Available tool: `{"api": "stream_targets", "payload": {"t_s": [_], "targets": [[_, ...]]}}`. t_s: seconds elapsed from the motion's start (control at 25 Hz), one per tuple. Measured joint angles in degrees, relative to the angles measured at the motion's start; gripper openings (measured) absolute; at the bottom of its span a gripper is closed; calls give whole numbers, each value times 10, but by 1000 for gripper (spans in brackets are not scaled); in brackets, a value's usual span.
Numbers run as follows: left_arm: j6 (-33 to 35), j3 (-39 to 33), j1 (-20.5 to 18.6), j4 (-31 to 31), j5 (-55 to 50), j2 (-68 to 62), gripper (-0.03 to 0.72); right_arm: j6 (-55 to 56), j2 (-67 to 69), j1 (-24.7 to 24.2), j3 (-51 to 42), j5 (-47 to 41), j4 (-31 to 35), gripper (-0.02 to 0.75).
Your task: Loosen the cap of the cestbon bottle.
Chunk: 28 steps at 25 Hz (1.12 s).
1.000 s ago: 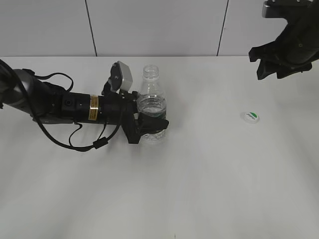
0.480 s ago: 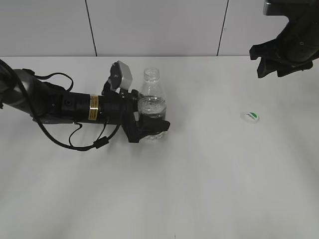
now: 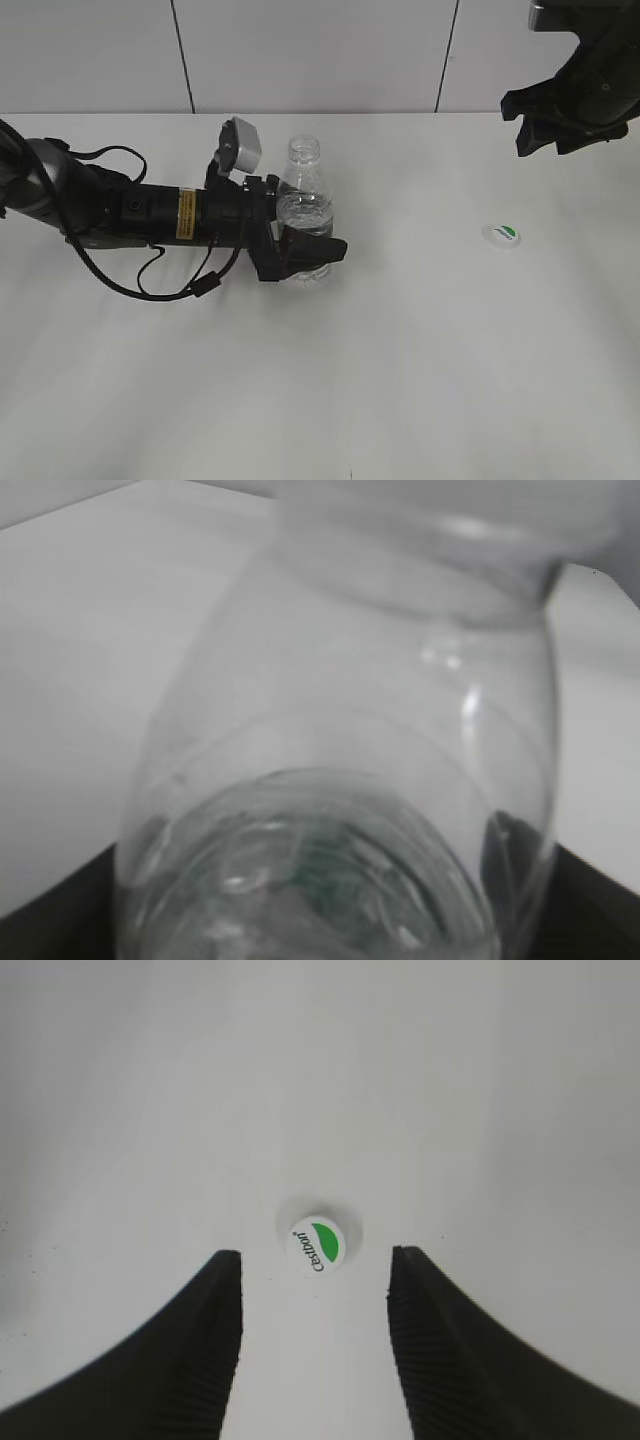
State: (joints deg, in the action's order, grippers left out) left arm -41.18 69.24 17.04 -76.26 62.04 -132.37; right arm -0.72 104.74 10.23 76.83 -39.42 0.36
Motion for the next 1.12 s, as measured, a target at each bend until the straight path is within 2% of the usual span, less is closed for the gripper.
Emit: {"api": "stream_targets", "payload": {"t_s": [0.72, 1.12], "targets": [[-114, 0, 0, -4, 19, 70, 571, 0, -38, 0, 0, -2, 1, 368], [-224, 0, -22, -6, 18, 137, 571, 0, -75, 0, 0, -5, 1, 368]]}}
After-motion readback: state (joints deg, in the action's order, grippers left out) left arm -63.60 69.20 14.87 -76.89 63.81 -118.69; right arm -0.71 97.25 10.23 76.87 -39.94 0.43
